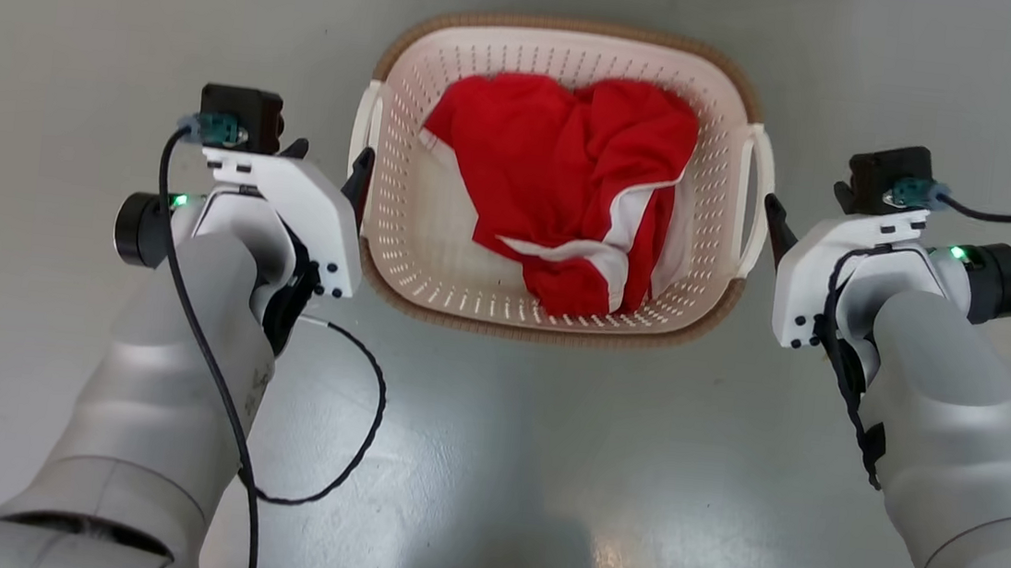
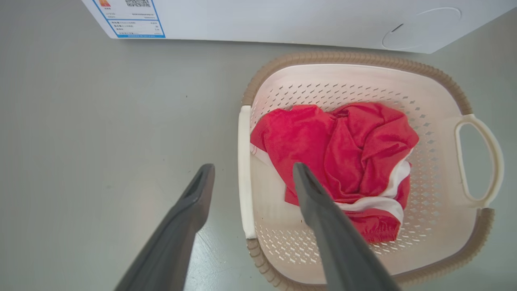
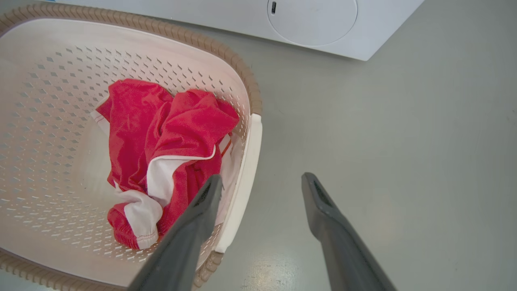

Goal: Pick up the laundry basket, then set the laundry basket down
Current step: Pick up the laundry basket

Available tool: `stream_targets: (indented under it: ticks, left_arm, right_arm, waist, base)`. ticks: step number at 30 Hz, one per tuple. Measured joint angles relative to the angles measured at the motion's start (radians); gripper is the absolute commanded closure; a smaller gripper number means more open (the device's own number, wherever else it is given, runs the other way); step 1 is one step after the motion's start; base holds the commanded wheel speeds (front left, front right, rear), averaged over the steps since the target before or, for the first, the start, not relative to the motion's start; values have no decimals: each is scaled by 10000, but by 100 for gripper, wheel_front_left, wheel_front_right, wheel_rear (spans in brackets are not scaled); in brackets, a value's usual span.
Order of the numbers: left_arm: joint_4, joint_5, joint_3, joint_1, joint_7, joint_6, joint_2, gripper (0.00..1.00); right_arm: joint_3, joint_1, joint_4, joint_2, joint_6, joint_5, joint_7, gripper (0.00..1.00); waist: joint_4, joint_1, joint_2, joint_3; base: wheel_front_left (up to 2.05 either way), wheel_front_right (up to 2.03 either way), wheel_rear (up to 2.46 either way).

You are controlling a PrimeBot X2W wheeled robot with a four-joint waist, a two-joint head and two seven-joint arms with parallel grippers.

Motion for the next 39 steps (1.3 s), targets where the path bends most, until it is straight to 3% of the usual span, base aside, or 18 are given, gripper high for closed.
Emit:
stream_targets:
  ticks: [18, 26, 39]
  left_arm:
    - [349, -1457, -1358, -929, 740, 73, -27, 0]
    - [410, -1540, -1824, -1539, 757, 433, -29, 0]
    - [504, -1791, -2353, -2511, 1183, 604, -35, 0]
  right_arm:
    - [1174, -840, 357, -38, 0, 861, 445, 0]
    - [1528, -1409, 414, -50, 0, 1229, 433, 0]
    - [2247, -2102, 426, -71, 0, 2196, 433, 0]
  waist:
    - [65, 0, 0, 1176]
    - [-11, 0, 0, 1802]
    - [5, 0, 0, 2752]
  base:
    - [0, 0, 0]
    - [0, 0, 0]
    - [0, 0, 0]
